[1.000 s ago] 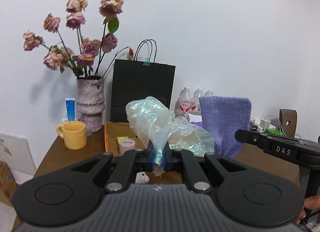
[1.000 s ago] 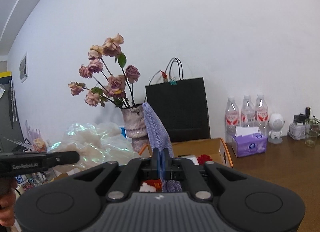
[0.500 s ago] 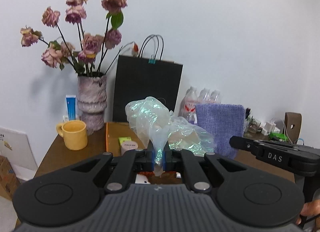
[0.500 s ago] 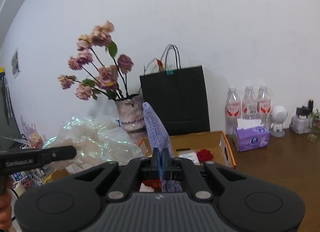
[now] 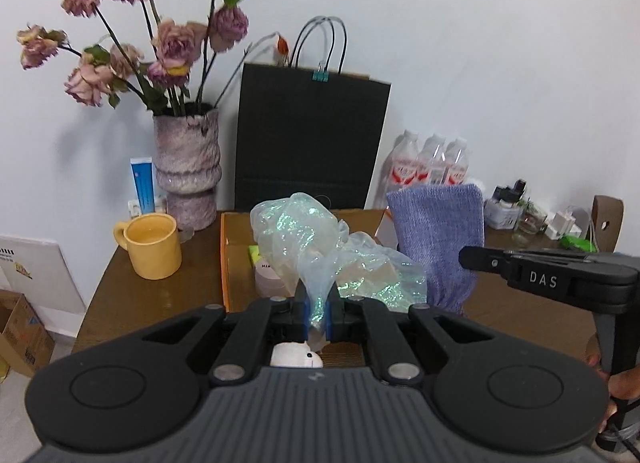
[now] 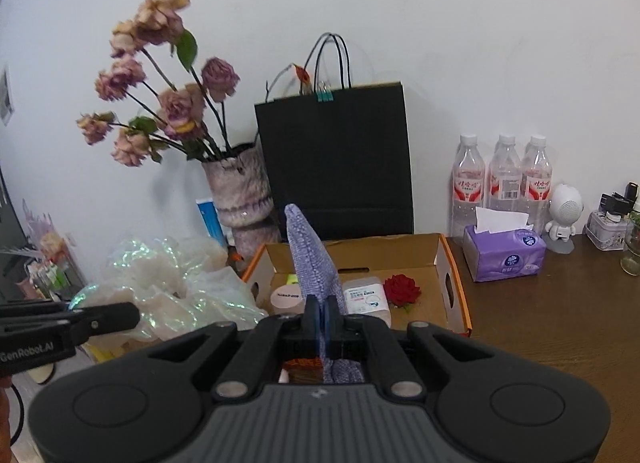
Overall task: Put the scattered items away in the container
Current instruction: 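Lift and carry iridescent bag and purple pouch over the cardboard box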
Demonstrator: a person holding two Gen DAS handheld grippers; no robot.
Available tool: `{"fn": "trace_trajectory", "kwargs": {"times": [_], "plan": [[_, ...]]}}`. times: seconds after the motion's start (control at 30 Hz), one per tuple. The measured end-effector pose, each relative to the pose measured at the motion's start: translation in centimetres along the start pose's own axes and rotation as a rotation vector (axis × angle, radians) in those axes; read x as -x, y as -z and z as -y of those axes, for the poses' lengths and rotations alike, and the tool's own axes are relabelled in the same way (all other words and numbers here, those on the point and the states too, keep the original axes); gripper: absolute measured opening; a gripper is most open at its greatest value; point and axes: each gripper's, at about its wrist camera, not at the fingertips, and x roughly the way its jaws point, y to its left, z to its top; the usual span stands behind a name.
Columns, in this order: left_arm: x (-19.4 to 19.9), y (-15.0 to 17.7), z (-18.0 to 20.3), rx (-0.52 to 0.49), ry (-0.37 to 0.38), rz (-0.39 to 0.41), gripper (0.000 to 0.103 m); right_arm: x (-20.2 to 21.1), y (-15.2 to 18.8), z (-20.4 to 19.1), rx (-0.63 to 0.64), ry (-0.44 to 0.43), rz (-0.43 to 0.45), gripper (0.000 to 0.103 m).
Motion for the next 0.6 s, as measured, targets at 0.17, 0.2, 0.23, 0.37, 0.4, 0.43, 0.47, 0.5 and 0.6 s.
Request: {"fn": "trace_trajectory", "kwargs": {"times": [0.17,0.2,0.23,0.37,0.4,0.43,0.47,0.5,0.6], "plan": [[-2.9,-0.9,-0.5,0.026,0.002,-0.06,0.008,-2.4,-1.1,0.0,-0.01,0.005,-0.058,0.001],[-3.4,-1.1,-0.6,0.031,0.0,-0.071,0.008,-2.9,-1.3,0.1,-0.017,0.007,-0.069,0.001],[-3.9,-1.2,-0.7,0.037,-0.003,-0.081,0.008,-3.4,-1.6,0.2,-0.024,0.01,-0.078,0.001],[-6.0,-1.7,-1.0,0.049,-0.028,-0.113,0.008,-5.7,-2.5,0.9,-0.046,0.023,-0.122,0.001],[-6.5,-1.8,-1.0,0.053,-0.03,-0.124,0.008,-6.3,-2.7,1.0,-0.049,0.029,-0.131,0.001],[-7.0,-2.0,-1.1,0.06,-0.032,-0.131,0.008,-6.9,-2.9,1.1,-0.047,0.036,-0.138,0.001],[-7.5,-2.2,-1.2,0.065,-0.033,-0.136,0.008,-7.5,-3.2,1.2,-0.047,0.044,-0.144,0.001],[-8.0,-2.3,-1.2,0.07,-0.033,-0.142,0.008,-8.1,-3.4,1.4,-0.047,0.049,-0.15,0.001],[-9.8,-2.9,-1.4,0.087,-0.033,-0.166,0.008,-10.0,-4.1,1.7,-0.049,0.065,-0.173,0.001]]}}
